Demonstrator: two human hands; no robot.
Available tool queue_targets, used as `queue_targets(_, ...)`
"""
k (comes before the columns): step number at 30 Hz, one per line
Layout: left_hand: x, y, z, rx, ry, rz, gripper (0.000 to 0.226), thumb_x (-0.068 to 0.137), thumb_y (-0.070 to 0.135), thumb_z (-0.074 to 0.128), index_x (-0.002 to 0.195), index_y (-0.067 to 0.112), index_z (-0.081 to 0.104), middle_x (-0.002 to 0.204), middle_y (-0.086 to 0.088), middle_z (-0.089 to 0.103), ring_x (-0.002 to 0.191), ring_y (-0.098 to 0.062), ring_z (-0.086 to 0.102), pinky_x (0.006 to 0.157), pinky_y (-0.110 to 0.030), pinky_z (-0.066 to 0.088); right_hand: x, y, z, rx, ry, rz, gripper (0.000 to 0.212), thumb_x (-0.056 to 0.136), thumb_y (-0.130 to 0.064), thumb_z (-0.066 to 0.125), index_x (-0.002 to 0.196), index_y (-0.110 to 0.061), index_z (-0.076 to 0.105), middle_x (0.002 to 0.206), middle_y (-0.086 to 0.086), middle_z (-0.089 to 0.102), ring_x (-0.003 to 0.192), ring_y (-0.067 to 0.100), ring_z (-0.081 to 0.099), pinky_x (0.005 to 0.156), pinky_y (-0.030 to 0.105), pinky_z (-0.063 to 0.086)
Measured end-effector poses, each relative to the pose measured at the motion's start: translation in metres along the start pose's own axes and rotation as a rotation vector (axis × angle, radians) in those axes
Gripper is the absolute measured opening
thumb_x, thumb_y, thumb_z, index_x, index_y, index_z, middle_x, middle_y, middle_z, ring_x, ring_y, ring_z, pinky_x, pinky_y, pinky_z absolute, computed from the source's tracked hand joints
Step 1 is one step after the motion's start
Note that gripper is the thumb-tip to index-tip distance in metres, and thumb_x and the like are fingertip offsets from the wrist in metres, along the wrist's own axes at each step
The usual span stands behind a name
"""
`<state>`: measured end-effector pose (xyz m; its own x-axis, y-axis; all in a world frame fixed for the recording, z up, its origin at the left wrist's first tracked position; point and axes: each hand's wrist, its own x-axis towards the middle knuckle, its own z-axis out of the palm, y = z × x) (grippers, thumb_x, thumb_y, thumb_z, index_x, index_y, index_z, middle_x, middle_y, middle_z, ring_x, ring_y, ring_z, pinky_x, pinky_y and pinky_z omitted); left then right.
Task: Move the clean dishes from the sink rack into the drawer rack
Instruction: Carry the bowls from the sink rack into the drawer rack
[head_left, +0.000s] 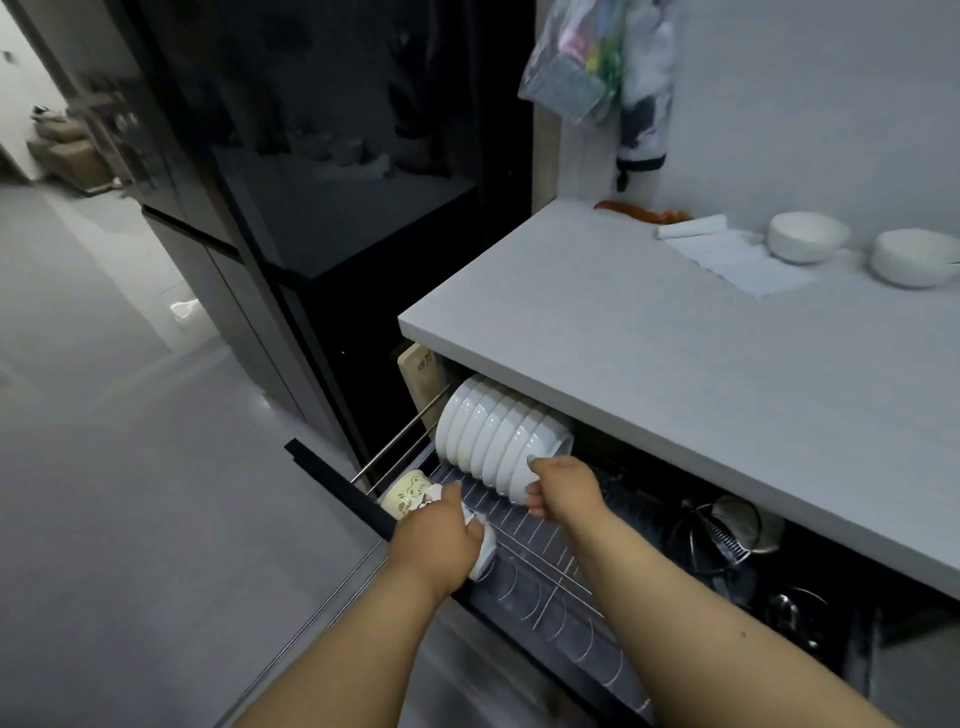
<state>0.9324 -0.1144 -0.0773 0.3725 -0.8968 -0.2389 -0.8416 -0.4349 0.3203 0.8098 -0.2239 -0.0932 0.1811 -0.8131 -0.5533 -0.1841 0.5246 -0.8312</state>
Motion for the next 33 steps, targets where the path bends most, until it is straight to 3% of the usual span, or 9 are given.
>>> queue_targets(5, -0.028, 0.03, -0.019, -0.1, 0.027, 0.058, 0.047, 0.097, 0.04, 0.04, 0.138, 0.016, 0.034, 0.117, -0.01, 0.063, 0.108, -0.031, 0.058, 0.09, -0.041, 0.049, -0.059, -0.02, -0.039, 0.079, 0.058, -0.088, 0.016, 0.095, -0.018, 0.052, 0.101, -0.004, 0.057, 0.068, 0.01, 0.054, 0.053, 0.018, 0.051, 0.049, 0.025, 0.044)
queue_targets(7, -0.04, 0.046, -0.025, -0.106, 0.036, 0.085, 0.048, 0.097, 0.038, 0.04, 0.139, 0.015, 0.034, 0.116, -0.01, 0.063, 0.107, -0.031, 0.058, 0.09, -0.042, 0.049, -0.083, -0.026, -0.057, 0.093, 0.075, -0.115, 0.017, 0.097, -0.018, 0.051, 0.089, -0.006, 0.058, 0.067, 0.01, 0.054, 0.054, 0.017, 0.049, 0.051, 0.025, 0.043)
queue_targets(9, -0.052, 0.064, -0.029, -0.112, 0.038, 0.117, 0.05, 0.097, 0.037, 0.039, 0.142, 0.015, 0.032, 0.118, -0.011, 0.063, 0.108, -0.032, 0.058, 0.089, -0.042, 0.049, -0.104, -0.029, -0.076, 0.112, 0.107, -0.142, 0.02, 0.097, -0.021, 0.053, 0.081, -0.009, 0.056, 0.066, 0.01, 0.056, 0.055, 0.018, 0.051, 0.053, 0.026, 0.044)
queue_targets(15, -0.084, 0.121, -0.032, -0.142, 0.027, 0.255, 0.048, 0.099, 0.04, 0.037, 0.14, 0.014, 0.034, 0.113, -0.013, 0.064, 0.101, -0.032, 0.06, 0.083, -0.037, 0.049, -0.15, -0.03, -0.13, 0.161, 0.208, -0.146, 0.019, 0.097, -0.023, 0.051, 0.081, -0.014, 0.051, 0.069, 0.008, 0.058, 0.055, 0.016, 0.053, 0.048, 0.023, 0.045)
queue_targets(19, -0.094, 0.156, -0.028, -0.166, 0.039, 0.331, 0.052, 0.099, 0.043, 0.039, 0.143, 0.016, 0.034, 0.12, -0.012, 0.062, 0.105, -0.029, 0.06, 0.081, -0.033, 0.045, -0.173, -0.032, -0.164, 0.178, 0.267, -0.177, 0.02, 0.097, -0.027, 0.052, 0.084, -0.011, 0.053, 0.071, 0.008, 0.059, 0.058, 0.017, 0.054, 0.05, 0.024, 0.046)
queue_targets(28, -0.111, 0.246, 0.003, -0.111, -0.029, 0.519, 0.055, 0.096, 0.047, 0.041, 0.141, 0.017, 0.036, 0.094, -0.004, 0.068, 0.089, -0.023, 0.062, 0.076, -0.036, 0.051, -0.209, -0.018, -0.256, 0.194, 0.424, -0.272, 0.022, 0.096, -0.028, 0.053, 0.082, -0.012, 0.056, 0.071, 0.007, 0.059, 0.06, 0.018, 0.056, 0.058, 0.027, 0.048)
queue_targets(33, -0.132, 0.314, 0.031, -0.067, -0.138, 0.622, 0.054, 0.097, 0.047, 0.039, 0.142, 0.018, 0.033, 0.107, -0.004, 0.067, 0.094, -0.025, 0.065, 0.081, -0.036, 0.052, -0.234, 0.004, -0.335, 0.253, 0.539, -0.257, 0.021, 0.095, -0.029, 0.054, 0.095, -0.008, 0.058, 0.074, 0.007, 0.061, 0.06, 0.018, 0.057, 0.056, 0.025, 0.047)
